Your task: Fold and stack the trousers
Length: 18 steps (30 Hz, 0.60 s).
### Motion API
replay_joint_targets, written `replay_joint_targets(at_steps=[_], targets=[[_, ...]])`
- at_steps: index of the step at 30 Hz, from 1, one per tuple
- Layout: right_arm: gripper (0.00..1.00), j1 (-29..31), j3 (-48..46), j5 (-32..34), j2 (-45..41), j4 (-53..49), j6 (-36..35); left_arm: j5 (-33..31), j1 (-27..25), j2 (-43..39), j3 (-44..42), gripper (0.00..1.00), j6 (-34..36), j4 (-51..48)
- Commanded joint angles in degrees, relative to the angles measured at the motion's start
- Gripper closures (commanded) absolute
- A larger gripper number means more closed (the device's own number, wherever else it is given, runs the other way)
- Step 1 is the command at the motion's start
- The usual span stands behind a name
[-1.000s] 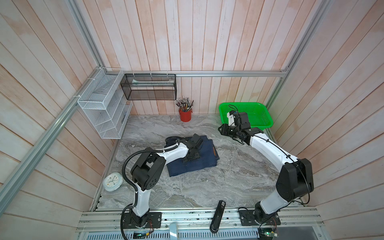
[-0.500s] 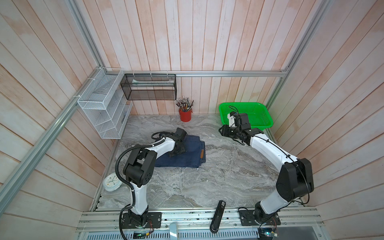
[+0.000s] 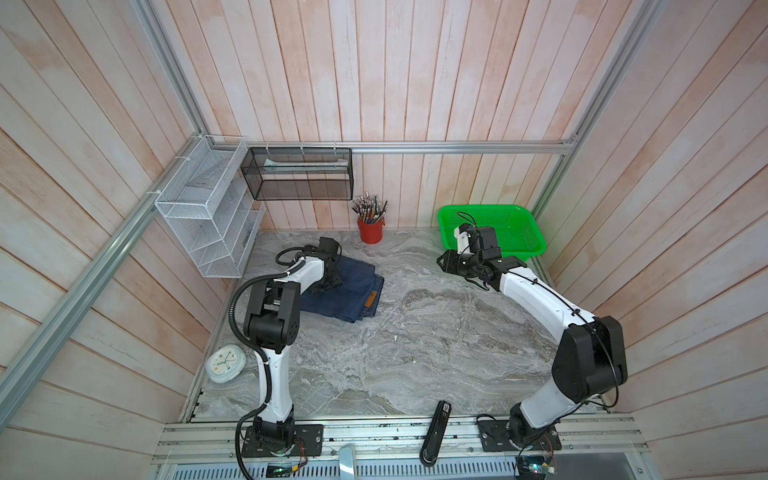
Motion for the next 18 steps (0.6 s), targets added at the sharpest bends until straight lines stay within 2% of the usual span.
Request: replay_joint_targets(at_steps=[1, 4, 15, 18], targets=[[0.66, -0.41, -0.19, 0.19, -0.23, -2.08, -0.54, 0.95, 2.45, 7.67, 3.24, 0.27, 0.1, -2.96], [0.66, -0.56, -0.1, 0.39, -0.26, -2.51, -0.66, 1.45, 4.34, 11.24, 8.57, 0.31, -1.77, -4.09], [0.66, -0.87, 0.51, 0.72, 0.36, -3.35, -0.92, 4.12, 7.31, 21.75, 30.31, 0.29, -5.14, -12.48], [0.66, -1.02, 0.6, 0.89, 0.4, -3.31, -1.01, 5.0, 7.25, 21.75, 32.82, 0.29, -5.12, -14.04]])
